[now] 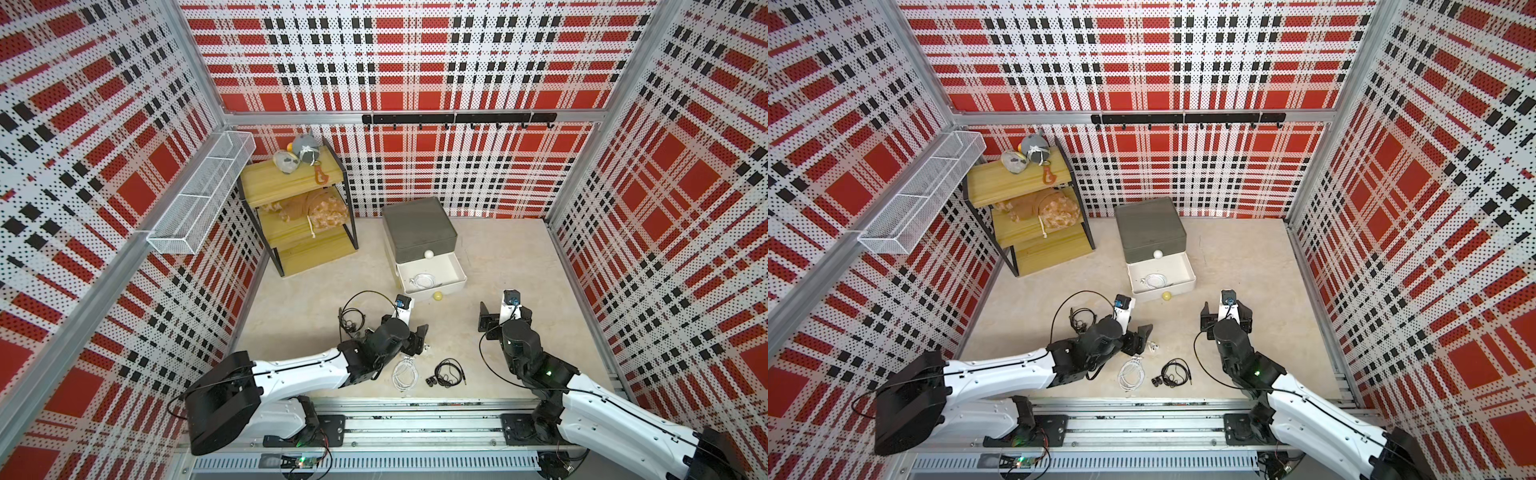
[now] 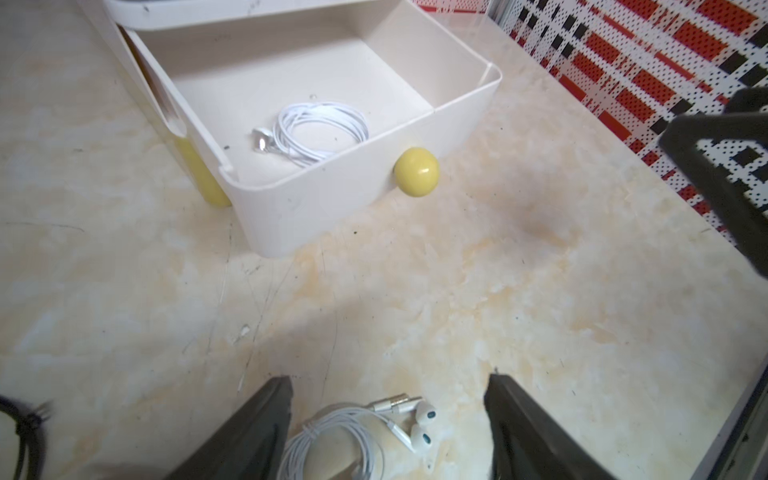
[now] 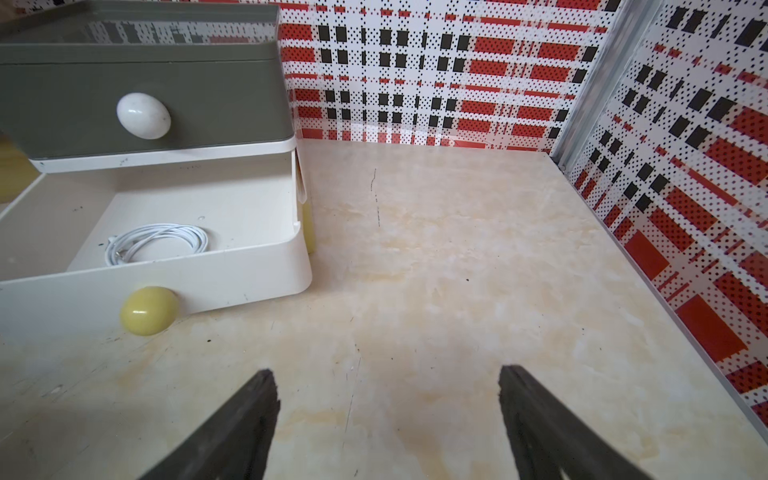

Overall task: Place the wired earphones into the drawer by color
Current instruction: Pick up the wired earphones from the center of the board.

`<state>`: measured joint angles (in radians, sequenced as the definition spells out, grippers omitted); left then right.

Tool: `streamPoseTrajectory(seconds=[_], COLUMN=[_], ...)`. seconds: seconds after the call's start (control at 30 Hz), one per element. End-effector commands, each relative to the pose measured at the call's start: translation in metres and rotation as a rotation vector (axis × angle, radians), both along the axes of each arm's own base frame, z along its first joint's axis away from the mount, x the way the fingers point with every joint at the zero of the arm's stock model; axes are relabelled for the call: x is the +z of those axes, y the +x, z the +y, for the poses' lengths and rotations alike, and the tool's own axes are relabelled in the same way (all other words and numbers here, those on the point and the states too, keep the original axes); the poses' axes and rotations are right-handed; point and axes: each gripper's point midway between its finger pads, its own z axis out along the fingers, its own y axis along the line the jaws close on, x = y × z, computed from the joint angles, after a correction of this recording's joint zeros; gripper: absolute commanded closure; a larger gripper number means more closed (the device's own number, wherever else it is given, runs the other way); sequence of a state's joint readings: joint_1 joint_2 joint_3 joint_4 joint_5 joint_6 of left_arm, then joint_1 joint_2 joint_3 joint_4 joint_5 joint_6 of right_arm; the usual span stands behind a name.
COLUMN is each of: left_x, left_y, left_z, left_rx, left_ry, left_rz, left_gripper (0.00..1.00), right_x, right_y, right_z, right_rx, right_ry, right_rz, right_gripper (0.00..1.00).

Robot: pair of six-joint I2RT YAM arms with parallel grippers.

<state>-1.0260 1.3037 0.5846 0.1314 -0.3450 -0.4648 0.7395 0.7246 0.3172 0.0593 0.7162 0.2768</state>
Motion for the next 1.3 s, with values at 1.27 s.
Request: streamPoseTrajectory(seconds=[1.27], left_x=[-0.090], left_y=[-0.022], left_z=[-0.003], left_rx=[0.014], left_ry=[0.317], left_rz=[0.334], left_gripper=[0.57], right_x=[0.002], right_y=[0.001], right_z=[-0.005], right_rx=[-0.023], right_ry=[-0.006], right_rz=[-0.013], right_gripper=[0.10])
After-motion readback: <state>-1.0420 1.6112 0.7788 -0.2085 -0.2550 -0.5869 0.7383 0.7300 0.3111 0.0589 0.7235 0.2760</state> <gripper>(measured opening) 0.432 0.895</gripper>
